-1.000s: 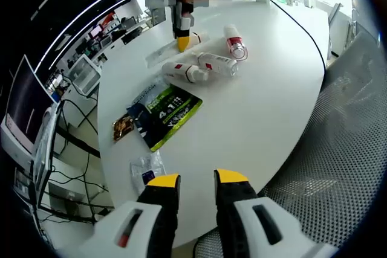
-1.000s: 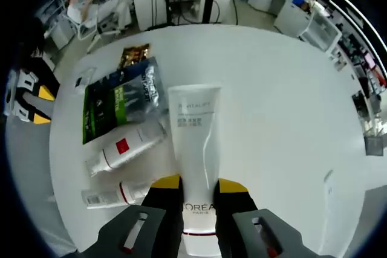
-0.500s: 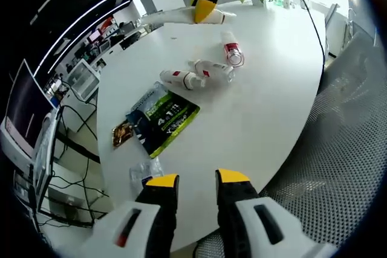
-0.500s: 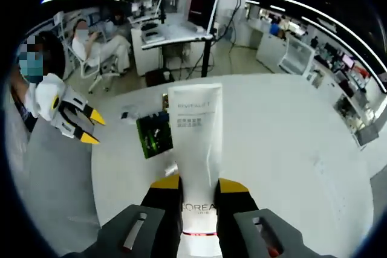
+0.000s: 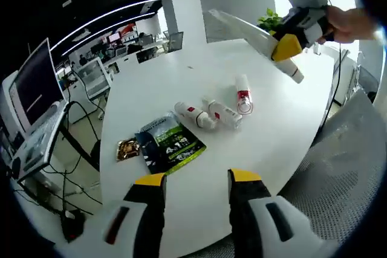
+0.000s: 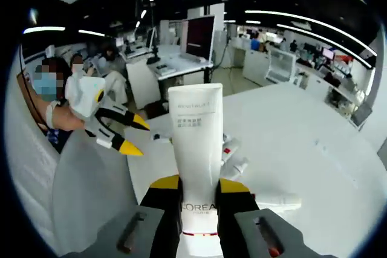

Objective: Arrange the skincare products in the storage area until every visible bottle or jar stands upright without overlapping.

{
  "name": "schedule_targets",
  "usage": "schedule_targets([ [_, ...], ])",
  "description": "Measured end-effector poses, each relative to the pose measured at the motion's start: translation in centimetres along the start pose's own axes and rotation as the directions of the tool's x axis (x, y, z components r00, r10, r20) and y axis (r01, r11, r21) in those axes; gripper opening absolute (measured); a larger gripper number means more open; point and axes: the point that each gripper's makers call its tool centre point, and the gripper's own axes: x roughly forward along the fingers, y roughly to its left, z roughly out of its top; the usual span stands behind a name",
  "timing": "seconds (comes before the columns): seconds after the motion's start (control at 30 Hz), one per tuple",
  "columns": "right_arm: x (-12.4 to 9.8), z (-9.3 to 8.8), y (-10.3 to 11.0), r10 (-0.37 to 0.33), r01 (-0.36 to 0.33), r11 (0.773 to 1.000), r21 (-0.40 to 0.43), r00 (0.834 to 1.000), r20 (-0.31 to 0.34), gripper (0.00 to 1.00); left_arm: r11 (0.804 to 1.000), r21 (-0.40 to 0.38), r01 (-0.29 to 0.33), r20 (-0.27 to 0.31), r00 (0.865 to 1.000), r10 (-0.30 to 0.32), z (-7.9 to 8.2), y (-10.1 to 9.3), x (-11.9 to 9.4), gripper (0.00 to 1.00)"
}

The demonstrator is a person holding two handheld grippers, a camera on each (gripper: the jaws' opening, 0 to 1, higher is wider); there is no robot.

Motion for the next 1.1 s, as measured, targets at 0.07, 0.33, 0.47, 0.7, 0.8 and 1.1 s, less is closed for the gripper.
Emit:
schedule_targets([
  [0.07,0.1,0.1,0.7,0.010,-0.010,1.000,0.013,1.000,0.012,0.15,0.989,-0.124,0.082,0.064,0.995,-0.074,1.8,-2.1,-0.2,0.35],
  [0.33,0.3,0.1,4.3,0.061,-0.060,0.998,-0.027,0.998,0.029,0.15,0.671,-0.628,0.394,0.317,0.917,-0.241,4.7,-8.4,-0.6,0.44],
  [0.47,0.3,0.5,6.5,0.103,-0.100,0.992,-0.075,0.994,0.037,0.16,0.645,-0.644,0.412,0.351,0.908,-0.230,5.3,-7.9,-0.7,0.40],
  [0.7,0.9,0.6,8.8,0.120,-0.117,0.987,-0.109,0.992,0.025,0.16,0.588,-0.659,0.470,0.384,0.882,-0.274,5.5,-9.4,-0.9,0.23],
  [0.8,1.2,0.4,9.0,0.115,-0.113,0.988,-0.106,0.993,0.010,0.16,0.579,-0.663,0.475,0.378,0.880,-0.288,5.2,-9.5,-1.2,0.18],
  [1.1,1.5,-0.6,9.8,0.129,-0.129,0.991,-0.045,0.992,-0.002,0.26,0.669,-0.614,0.420,0.272,0.907,-0.320,3.9,-9.8,-1.4,0.10],
])
